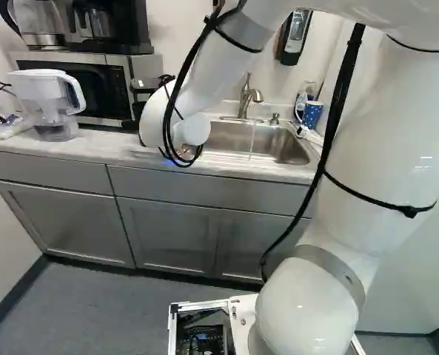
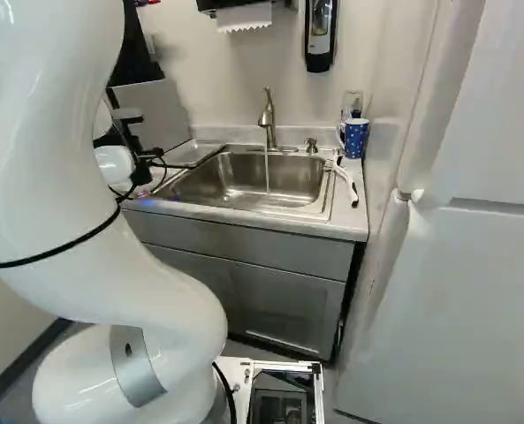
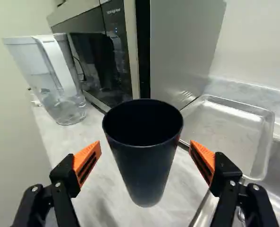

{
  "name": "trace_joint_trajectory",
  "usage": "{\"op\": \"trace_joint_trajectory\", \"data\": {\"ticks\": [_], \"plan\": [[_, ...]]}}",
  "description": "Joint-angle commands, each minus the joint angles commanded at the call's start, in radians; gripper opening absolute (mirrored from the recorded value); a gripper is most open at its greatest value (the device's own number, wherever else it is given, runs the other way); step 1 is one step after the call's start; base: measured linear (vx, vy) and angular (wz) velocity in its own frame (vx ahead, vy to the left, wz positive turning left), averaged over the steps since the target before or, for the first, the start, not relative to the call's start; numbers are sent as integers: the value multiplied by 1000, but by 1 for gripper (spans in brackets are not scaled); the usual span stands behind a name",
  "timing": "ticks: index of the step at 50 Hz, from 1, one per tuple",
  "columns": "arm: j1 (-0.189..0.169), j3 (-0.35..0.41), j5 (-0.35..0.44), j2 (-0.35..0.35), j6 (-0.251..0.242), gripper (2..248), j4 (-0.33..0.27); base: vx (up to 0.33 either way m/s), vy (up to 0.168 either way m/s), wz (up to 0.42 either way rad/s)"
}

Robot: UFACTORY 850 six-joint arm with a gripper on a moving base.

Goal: Rinse the cup and place it in the tray

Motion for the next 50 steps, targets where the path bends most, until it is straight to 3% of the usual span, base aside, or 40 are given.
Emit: {"op": "trace_joint_trajectory", "data": {"ticks": [30,50], "plan": [[9,38,193,-30,0,247,0,0,0,0],[9,45,198,-60,0,247,0,0,0,0]]}}
